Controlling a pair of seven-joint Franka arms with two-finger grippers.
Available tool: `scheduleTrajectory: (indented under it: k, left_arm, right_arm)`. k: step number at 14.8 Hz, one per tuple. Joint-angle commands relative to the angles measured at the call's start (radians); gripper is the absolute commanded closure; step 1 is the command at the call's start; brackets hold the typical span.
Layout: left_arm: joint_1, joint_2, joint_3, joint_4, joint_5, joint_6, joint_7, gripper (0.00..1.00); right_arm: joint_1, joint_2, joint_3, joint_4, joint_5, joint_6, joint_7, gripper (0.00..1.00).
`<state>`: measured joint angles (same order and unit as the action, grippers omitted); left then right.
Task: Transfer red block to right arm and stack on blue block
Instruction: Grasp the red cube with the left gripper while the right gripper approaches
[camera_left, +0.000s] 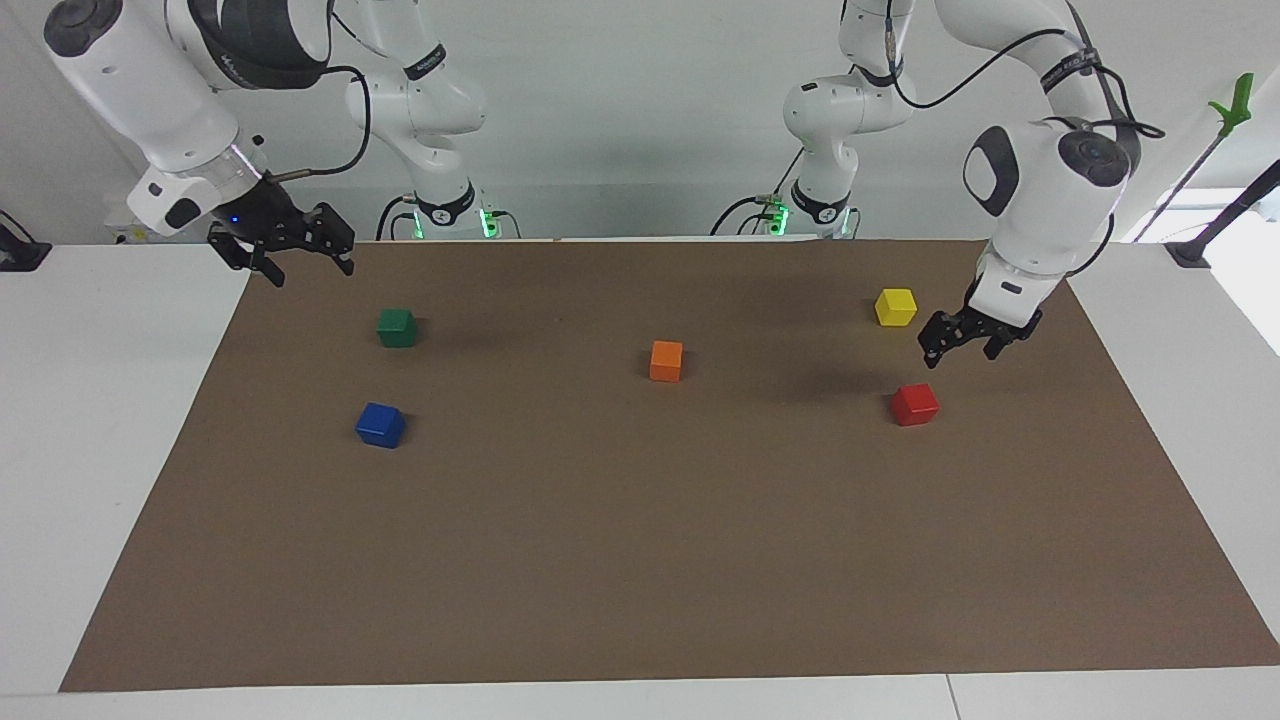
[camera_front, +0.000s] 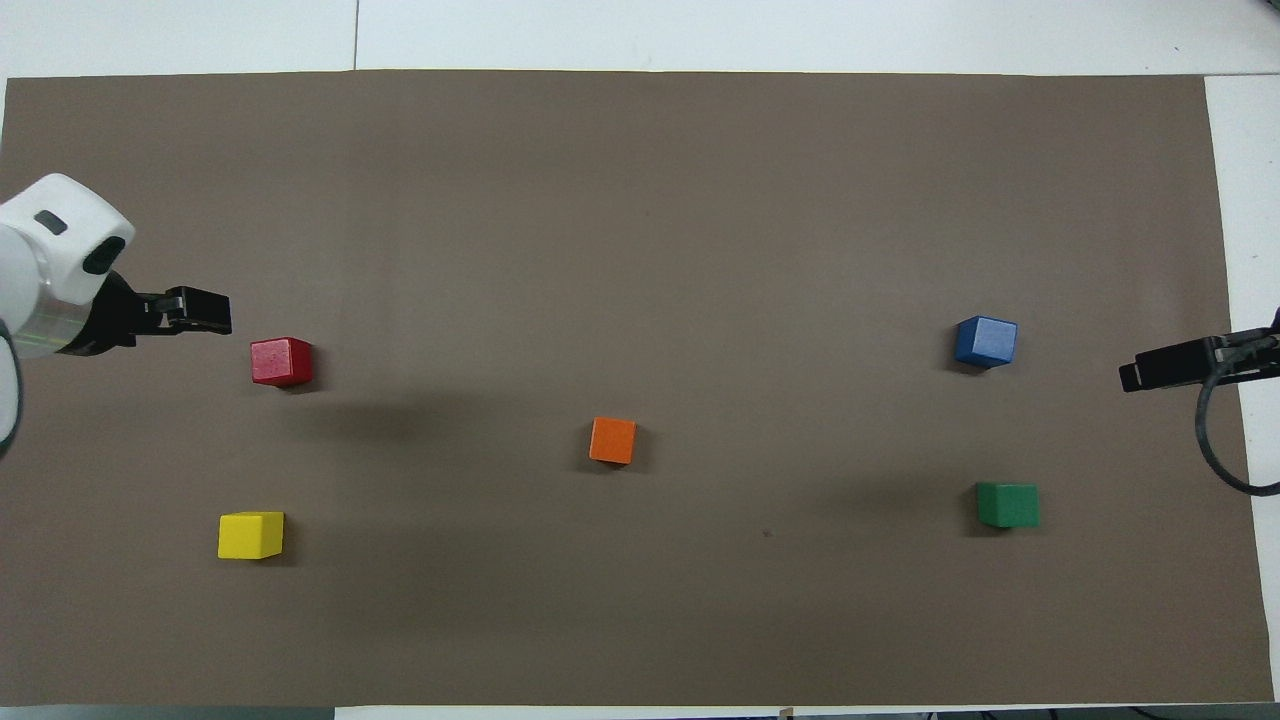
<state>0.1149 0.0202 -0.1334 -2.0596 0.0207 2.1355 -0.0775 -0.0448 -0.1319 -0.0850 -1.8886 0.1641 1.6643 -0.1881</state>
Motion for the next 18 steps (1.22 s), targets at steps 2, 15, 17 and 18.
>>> scheduleTrajectory:
  k: [2, 15, 17, 18]
  left_arm:
    - [0.011, 0.061, -0.005, -0.069, 0.01, 0.148, 0.004, 0.0]
    - [0.014, 0.129, -0.005, -0.171, 0.007, 0.279, -0.051, 0.82]
    - [0.002, 0.124, -0.005, -0.16, 0.007, 0.221, -0.088, 1.0]
    - [-0.004, 0.123, -0.006, -0.154, 0.004, 0.202, -0.126, 1.0]
  right_arm:
    - [-0.085, -0.014, 0.008, -0.17, 0.252, 0.103, -0.117, 0.0]
    - [0.003, 0.043, 0.011, -0.457, 1.179, 0.064, -0.559, 0.0]
    - [0.075, 0.034, 0.011, -0.496, 1.32, 0.064, -0.568, 0.0]
    - [0.117, 0.037, 0.011, -0.518, 1.401, 0.064, -0.603, 0.0]
